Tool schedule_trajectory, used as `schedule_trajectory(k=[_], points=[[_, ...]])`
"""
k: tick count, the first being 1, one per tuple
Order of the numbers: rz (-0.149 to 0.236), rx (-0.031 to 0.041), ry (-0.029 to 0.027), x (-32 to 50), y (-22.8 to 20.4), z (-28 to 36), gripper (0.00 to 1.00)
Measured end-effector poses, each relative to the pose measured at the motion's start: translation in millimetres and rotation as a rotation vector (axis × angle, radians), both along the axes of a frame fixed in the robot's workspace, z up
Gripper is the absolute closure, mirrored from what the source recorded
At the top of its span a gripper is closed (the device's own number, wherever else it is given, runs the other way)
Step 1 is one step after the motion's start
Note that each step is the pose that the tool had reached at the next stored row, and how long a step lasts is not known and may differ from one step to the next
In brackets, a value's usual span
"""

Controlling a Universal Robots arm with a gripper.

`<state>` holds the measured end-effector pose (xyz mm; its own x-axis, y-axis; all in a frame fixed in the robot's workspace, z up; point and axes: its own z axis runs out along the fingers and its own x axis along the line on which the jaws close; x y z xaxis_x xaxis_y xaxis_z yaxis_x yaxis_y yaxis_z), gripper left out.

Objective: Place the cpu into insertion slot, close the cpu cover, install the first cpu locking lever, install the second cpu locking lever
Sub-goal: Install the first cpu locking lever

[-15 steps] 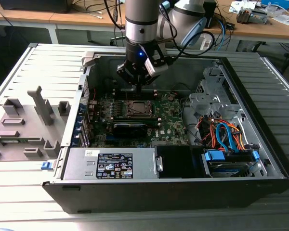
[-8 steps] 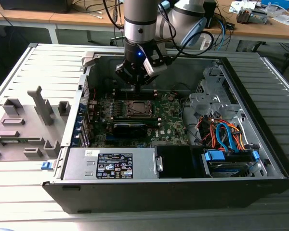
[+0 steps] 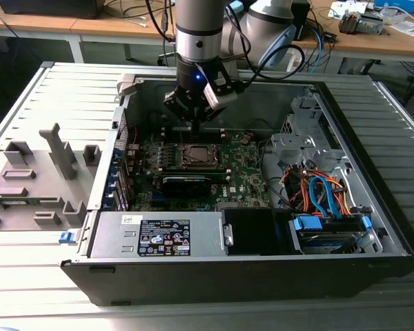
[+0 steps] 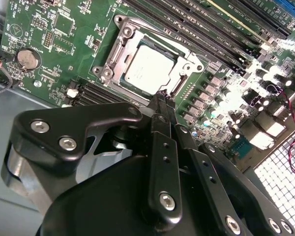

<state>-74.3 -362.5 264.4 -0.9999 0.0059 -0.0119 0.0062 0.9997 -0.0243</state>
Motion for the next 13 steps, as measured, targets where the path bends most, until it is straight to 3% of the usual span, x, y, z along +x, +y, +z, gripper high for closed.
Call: schedule_trajectory(k=[13], points=[[0.0, 0.0007, 0.0, -4.2, 0.0, 0.0, 0.89]])
